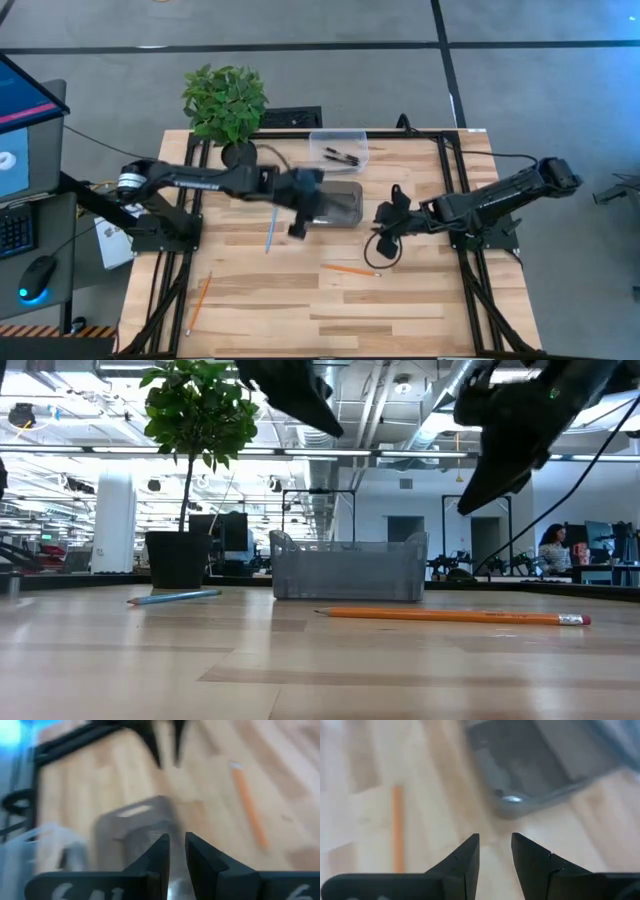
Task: Sort pens & pencils
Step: Put the right orange pencil into the black bin
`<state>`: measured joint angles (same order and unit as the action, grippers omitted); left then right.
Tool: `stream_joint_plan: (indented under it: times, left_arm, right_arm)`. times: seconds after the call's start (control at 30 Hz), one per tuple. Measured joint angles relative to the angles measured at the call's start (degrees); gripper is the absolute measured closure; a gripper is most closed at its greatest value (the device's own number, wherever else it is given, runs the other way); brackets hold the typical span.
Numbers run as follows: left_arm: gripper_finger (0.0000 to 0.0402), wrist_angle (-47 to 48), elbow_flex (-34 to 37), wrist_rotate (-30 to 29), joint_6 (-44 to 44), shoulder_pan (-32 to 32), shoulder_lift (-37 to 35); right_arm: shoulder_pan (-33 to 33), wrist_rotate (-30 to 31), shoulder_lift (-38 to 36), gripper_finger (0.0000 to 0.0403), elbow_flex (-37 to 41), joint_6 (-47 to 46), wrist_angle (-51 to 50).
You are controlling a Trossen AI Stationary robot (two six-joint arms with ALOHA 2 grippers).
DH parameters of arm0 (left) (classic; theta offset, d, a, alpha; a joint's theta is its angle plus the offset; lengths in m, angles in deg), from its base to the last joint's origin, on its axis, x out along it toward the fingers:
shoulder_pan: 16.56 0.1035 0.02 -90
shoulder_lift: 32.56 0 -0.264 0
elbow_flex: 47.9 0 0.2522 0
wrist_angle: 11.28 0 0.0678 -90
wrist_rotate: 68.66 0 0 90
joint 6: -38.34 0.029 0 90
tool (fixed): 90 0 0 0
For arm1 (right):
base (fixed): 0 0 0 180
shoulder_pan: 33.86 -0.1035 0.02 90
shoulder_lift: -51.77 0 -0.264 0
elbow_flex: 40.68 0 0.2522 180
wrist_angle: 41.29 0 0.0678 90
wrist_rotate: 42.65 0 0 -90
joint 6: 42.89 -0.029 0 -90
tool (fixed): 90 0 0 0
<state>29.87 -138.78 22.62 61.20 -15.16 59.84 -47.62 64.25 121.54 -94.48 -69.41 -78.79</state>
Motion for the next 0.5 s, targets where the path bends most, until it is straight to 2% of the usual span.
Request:
stream_joint_plan:
  times: [0.1, 0.3, 0.5]
  left_arm:
    - [0.0349, 3.79, 0.08, -0.05, -1.53, -4.47, -0.29]
    - [0.0349, 5.46, 0.57, -0.26, -7.46, -10.58, -0.41]
    - [0.0349, 5.69, 0.61, -0.39, -12.22, -13.66, -0.41]
  right_arm:
    - [-2.56, -2.17, 0.01, 0.0264, -1.97, 0.0, 0.17]
    - [-9.64, -4.61, -0.01, 0.0266, -5.96, -0.28, 0.4]
    - [-16.49, -5.07, 0.02, 0.0264, -6.46, -7.49, 2.38]
